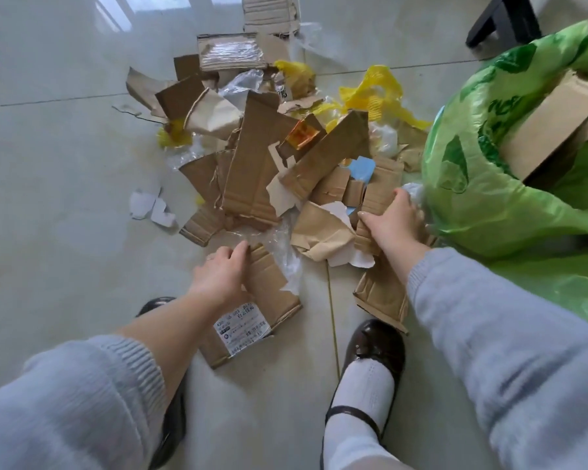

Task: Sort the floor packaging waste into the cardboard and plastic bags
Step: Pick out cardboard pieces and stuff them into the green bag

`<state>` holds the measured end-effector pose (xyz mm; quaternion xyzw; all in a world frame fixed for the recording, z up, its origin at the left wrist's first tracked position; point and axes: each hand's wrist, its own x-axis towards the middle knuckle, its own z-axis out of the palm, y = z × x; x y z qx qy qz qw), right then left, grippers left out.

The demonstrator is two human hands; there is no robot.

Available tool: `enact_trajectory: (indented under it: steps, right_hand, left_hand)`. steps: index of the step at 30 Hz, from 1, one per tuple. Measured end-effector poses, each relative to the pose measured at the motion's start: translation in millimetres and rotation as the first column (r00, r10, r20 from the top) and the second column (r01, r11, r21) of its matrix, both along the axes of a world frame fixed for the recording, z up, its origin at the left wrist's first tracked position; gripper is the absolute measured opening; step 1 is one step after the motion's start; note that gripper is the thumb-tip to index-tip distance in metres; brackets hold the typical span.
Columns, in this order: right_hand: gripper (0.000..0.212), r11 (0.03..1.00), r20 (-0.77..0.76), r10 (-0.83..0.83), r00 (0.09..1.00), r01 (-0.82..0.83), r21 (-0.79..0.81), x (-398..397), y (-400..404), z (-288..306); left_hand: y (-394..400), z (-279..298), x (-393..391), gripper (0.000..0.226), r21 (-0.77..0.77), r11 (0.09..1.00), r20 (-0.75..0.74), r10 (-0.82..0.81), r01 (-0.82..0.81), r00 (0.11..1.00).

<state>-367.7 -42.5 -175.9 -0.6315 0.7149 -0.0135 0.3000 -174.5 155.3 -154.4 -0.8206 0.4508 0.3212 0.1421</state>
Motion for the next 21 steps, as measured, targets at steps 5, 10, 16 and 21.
enact_trajectory:
  steps: [5,10,16,21]
  right_hand:
    - [0.070,0.995,0.176,-0.097,0.980,0.102,-0.021,3.9,4.7,10.1]
    - [0.012,0.982,0.498,-0.188,0.847,0.169,0.084,-12.3,16.8,39.6]
    - [0.019,0.871,0.491,-0.491,0.720,0.410,0.270,-58.6,72.8,29.4]
    - [0.024,0.825,0.341,-0.560,0.756,0.470,0.313,-74.5,101.0,-8.4]
  left_hand:
    - [4.1,0.6,1.3,0.088,-0.141,0.981,-0.065,0.122,-0.130,0.990]
    - [-6.7,26.0,23.6,0.033,-0.236,0.940,-0.221,0.196,-0.247,0.955]
    - [-22.1,59.8,45.2,0.019,-0.239,0.811,-0.477,0.381,-0.534,0.792]
    - [-27.6,65.6,53.5,0.018,-0.185,0.717,-0.576,0.475,-0.673,0.665]
